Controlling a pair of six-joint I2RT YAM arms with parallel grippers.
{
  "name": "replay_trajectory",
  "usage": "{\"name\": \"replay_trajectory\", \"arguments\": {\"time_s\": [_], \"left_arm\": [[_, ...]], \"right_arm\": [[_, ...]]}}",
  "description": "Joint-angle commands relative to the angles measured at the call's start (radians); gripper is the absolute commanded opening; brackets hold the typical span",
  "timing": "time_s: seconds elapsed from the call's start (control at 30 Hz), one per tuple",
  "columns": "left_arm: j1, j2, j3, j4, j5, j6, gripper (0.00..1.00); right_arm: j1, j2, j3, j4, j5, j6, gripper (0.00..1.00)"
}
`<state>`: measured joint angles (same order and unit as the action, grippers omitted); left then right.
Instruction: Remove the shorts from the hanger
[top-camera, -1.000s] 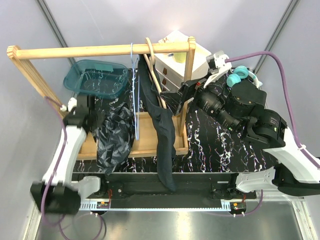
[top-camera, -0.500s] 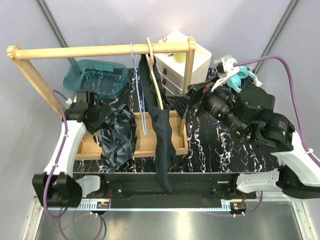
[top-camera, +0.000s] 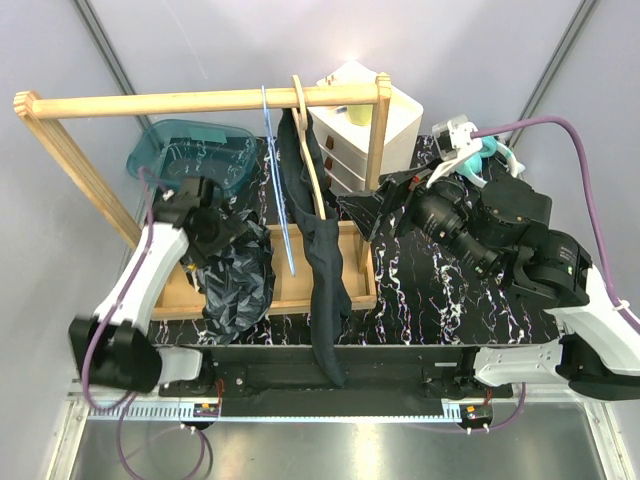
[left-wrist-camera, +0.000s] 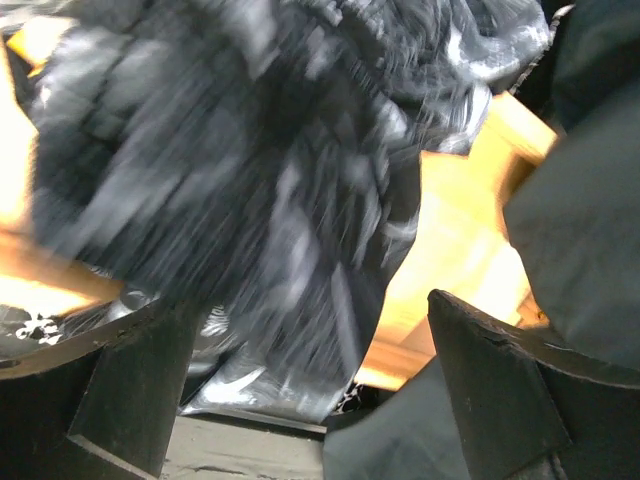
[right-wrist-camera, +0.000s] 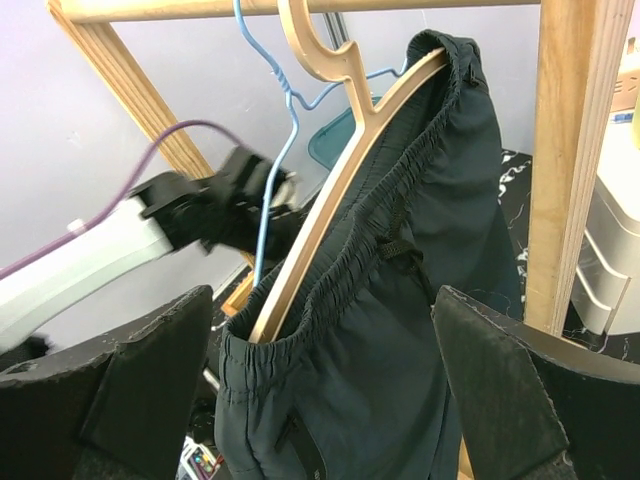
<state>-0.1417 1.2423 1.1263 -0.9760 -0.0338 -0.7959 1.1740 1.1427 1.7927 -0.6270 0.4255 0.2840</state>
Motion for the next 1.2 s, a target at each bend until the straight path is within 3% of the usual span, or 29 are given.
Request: {"name": "replay_trajectory", "arguments": {"time_s": [0.0,0.3,0.57,0.7,0.83,0.9,0.93,1.17], "left_arm": [[-0.007,0.163,0.128,0.020,-0.023,-0.026,0.99],[-0.009,0.423,0.294,0.007,-0.106,-0.029,0.99],[-0.007,0.511,0.254,0.009,-0.196,-0.039,0.99],[-0.007,0.488,0.196,0.060,-0.170,-0.009,0.83],[-0.009,0.418,0.119,0.189,-0.086,0.018,0.37],[-0.007,0.390,0.101,0.200,-0.062,0.020,0.23],[-0.007,0.379,0.101,0.197,-0.060,0.018,0.02],[0.004,0.252,0.193,0.201,-0.037,0.003,0.00]], "right_arm": [[0.007,-0.029,0.007,0.018,0.012,0.027,0.98],[0.007,-0.012,0.069,-0.037,0.108,-0.043,1.00],[0.007,-0.049,0.010,-0.066,0.174,-0.039,1.00],[0.007,-0.043,-0.004,-0.073,0.182,-0.042,1.00],[0.007,-0.031,-0.006,-0.062,0.180,-0.063,1.00],[0.007,-0.023,0.013,-0.060,0.185,-0.080,1.00],[0.007,-0.020,0.020,-0.063,0.185,-0.085,1.00],[0.007,-0.034,0.008,-0.060,0.180,-0.097,1.00]]}}
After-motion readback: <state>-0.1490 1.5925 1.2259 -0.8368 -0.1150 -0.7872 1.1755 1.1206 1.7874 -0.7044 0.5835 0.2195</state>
